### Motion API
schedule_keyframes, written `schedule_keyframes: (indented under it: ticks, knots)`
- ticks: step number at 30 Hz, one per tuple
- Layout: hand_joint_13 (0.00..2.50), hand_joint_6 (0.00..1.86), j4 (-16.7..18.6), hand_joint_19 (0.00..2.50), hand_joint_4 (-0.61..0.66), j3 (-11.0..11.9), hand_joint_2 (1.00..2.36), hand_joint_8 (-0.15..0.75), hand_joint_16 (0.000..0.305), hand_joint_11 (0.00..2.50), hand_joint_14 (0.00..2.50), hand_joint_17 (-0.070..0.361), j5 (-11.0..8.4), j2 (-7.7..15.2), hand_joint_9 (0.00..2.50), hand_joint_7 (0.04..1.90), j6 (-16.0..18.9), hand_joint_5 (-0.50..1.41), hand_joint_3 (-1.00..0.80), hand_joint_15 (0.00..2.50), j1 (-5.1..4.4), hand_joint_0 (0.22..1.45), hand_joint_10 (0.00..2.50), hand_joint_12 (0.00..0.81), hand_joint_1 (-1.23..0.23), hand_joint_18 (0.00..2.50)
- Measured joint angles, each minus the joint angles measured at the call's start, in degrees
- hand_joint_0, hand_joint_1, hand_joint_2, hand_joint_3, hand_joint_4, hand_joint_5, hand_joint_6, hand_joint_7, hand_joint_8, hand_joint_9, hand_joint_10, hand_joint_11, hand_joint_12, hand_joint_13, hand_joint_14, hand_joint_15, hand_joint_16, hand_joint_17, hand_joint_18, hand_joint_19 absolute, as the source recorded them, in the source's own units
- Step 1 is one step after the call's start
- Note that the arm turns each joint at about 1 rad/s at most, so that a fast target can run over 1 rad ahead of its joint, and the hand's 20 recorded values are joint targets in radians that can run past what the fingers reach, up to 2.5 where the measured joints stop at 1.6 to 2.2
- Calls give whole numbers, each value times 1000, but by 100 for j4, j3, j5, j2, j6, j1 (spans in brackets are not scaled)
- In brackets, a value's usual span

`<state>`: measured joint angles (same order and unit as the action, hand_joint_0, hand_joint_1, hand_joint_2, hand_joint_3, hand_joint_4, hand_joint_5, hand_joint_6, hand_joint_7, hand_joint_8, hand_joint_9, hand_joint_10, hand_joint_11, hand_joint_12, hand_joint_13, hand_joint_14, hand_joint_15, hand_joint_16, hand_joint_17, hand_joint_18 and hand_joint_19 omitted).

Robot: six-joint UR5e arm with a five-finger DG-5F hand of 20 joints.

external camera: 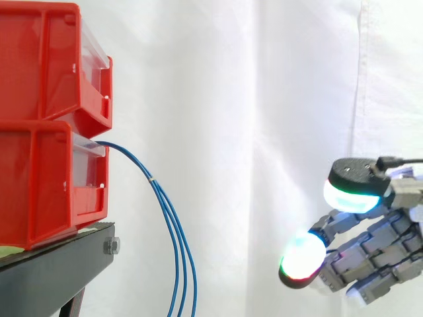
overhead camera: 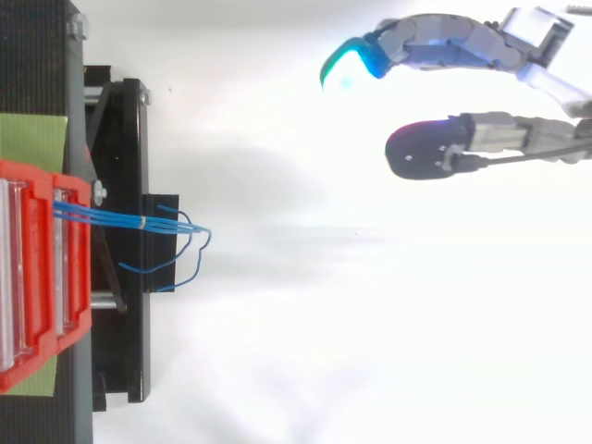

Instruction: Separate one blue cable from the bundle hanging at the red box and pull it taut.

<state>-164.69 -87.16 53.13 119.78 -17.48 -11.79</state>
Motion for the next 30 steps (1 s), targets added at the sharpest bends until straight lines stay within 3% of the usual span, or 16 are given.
schedule_keyframes:
  ticks: [6, 12, 18, 30]
  knots:
    - [210, 502, 193, 254, 228, 171, 1000, 267, 38, 96, 0, 85, -17, 154, 426, 761, -198, -218, -500, 0, 2, 559, 3, 281, -528, 321]
    - [215, 502, 548, 258, 231, 188, 1000, 266, 38, 106, 0, 85, -61, 170, 429, 760, -564, -217, -500, 0, -22, 558, 4, 277, -529, 323]
    - [217, 502, 666, 258, 232, 242, 1000, 268, 38, 105, 0, 85, -170, 301, 431, 766, -672, -216, -500, 0, -47, 559, 4, 277, -529, 323]
    - [217, 503, 587, 258, 236, 854, 1000, 270, 38, 108, 0, 85, -122, 843, 437, 763, -509, -214, -500, 0, -36, 559, 3, 276, -528, 323]
